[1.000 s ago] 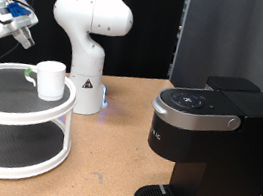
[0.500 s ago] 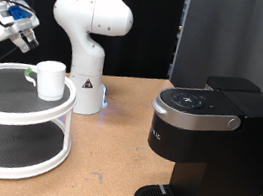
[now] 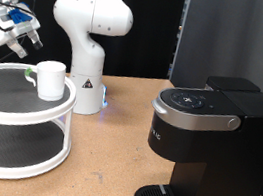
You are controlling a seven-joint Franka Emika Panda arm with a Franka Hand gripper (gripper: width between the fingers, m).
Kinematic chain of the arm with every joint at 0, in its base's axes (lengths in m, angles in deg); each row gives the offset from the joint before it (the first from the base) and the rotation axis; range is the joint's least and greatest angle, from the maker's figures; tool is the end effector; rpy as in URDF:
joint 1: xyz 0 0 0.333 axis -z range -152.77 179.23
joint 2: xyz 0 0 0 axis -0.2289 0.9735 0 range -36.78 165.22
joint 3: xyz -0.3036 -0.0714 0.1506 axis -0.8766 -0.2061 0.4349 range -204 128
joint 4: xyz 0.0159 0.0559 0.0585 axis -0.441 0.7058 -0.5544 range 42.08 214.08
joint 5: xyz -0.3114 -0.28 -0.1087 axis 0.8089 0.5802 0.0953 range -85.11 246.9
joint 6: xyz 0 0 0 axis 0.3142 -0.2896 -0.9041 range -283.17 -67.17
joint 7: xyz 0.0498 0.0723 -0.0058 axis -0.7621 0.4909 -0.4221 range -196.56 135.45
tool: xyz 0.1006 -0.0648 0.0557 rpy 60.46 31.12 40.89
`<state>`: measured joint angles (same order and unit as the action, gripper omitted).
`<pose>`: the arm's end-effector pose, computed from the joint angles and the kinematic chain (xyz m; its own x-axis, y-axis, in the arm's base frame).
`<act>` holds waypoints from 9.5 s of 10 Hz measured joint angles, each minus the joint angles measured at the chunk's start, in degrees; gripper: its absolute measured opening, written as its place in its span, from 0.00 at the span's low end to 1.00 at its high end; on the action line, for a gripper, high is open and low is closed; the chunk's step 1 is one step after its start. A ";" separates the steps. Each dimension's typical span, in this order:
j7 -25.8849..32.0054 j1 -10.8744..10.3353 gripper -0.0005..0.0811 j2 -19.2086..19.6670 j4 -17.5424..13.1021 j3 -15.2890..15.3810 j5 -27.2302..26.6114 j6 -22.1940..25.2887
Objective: Make a cup of coffee with the keurig machine
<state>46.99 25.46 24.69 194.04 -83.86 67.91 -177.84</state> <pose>0.2265 -0.2531 0.3502 0.8154 0.2343 0.5294 0.4902 -0.7659 -0.4160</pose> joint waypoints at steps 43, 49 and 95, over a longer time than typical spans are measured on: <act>-15.63 -8.39 0.09 1.32 5.51 10.77 -16.92 -17.21; -16.60 -19.93 0.09 8.95 3.87 15.79 -27.80 -30.24; 25.49 -36.98 0.09 51.82 -12.54 28.20 -96.28 -44.10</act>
<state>72.48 -11.52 76.50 181.50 -55.66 -28.38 -221.94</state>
